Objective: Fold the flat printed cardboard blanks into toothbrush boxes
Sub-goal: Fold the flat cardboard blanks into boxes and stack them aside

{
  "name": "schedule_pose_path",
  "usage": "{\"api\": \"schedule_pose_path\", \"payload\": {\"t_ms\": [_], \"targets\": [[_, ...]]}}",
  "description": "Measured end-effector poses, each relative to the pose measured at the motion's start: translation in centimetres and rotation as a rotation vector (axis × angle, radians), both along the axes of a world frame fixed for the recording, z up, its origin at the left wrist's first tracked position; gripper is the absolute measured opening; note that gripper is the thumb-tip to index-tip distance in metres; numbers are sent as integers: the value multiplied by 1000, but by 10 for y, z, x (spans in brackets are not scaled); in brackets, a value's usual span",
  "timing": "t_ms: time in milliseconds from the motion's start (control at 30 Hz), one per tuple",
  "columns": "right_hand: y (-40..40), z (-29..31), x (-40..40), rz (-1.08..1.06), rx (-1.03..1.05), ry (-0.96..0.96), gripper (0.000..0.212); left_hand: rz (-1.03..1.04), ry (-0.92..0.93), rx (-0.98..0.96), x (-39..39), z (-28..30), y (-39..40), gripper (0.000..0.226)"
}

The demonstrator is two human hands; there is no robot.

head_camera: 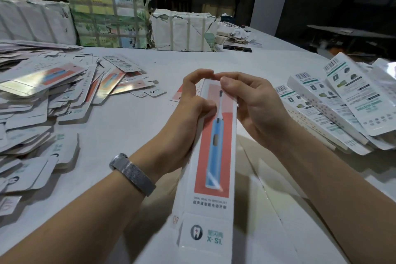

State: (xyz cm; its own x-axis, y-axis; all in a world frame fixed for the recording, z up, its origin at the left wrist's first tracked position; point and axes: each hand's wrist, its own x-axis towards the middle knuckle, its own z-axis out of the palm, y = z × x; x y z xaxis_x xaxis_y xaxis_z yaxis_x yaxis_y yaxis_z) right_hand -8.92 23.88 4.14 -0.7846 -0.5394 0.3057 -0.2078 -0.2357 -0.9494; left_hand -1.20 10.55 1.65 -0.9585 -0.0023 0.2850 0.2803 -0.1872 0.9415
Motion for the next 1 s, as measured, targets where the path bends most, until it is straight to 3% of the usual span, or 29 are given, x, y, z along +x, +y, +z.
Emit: {"api": "schedule_pose_path", "payload": {"t_ms": [167,267,400,600,733,1000], "targets": [[-2,4,2,41,20,-25,21,56,-5,-51,-11,-2,1,44],[-12,7,12,69,-132,-117,26,149,35,-94,-20,-1,3,53],[3,6,-1,60,-9,-24,38,-58,-40,-40,-9,-11,-3,55],[8,6,-6,147,26,-64,31,7,-72,44,-15,-5,2,62],[7,4,-5,145,35,-34,31,-49,-133,0,5,-2,0,53],[4,1,-2,117,30,-22,34,81,-74,-87,9,4,5,41]]}}
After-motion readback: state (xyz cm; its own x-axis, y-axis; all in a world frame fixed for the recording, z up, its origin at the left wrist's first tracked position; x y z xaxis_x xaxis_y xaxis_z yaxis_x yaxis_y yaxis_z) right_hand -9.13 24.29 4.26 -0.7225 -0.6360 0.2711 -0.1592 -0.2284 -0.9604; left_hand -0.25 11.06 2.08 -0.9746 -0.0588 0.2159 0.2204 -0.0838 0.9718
